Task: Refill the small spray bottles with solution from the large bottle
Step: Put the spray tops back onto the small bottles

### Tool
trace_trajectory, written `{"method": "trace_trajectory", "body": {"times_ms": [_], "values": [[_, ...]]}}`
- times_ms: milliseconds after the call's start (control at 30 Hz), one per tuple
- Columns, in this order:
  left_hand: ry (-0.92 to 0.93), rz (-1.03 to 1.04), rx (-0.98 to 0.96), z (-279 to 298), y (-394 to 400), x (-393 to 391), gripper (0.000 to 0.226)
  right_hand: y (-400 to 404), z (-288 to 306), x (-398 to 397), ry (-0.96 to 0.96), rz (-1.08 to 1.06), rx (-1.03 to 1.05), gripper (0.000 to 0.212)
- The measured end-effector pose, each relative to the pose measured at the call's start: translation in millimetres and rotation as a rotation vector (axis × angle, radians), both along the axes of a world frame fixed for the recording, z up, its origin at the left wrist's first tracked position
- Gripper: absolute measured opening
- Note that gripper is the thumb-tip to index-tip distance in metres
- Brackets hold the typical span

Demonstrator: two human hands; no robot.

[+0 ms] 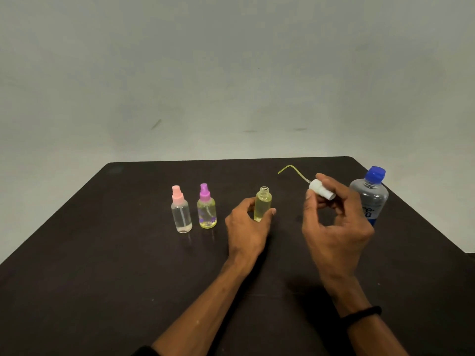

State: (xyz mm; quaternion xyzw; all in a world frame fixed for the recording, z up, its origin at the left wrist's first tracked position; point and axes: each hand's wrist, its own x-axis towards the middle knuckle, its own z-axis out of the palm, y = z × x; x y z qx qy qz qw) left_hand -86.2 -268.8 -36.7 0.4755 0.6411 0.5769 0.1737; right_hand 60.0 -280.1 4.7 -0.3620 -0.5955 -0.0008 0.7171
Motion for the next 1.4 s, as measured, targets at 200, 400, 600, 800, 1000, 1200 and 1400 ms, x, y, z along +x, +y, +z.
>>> {"method": "trace_trajectory", "body": {"times_ms": [200,400,600,800,1000,1200,1400], "values": [[-0.029,-0.013,-0.005,-0.6,-2.4,-2.5,0.028,-3.0,1.9,-1.6,-0.035,0.057,0.008,0.03],[-0.033,-0.02,0.005,0.1,-4.6,-2.4,0.024,-5.0,-1.5,-1.1,-0.097,0.095,-0.002,0.032],[-0.027,-0.026,0.018,0.9,-4.1,-2.9,0.029,-2.0,-3.5,-1.8,-0.144,0.111,-0.046,0.031],[0.041,-0.116,0.03,1.7,-5.7,-1.7,0.041,-4.6,-2.0,-6.2,-0.1,0.168,-0.1,0.046],[0.04,-0.236,0.008,8.6,-10.5,3.2,0.043,-2.5,0.1,-6.6,-0.034,0.148,-0.202,0.041],[0.082,-0.326,0.015,12.1,-14.4,4.0,0.046,2.2,1.1,-4.4,0.0,0.166,-0.338,0.035],[0.057,-0.421,0.01,12.8,-16.9,6.1,0.042,6.3,-1.4,-0.3,0.042,0.238,-0.475,0.04]]}}
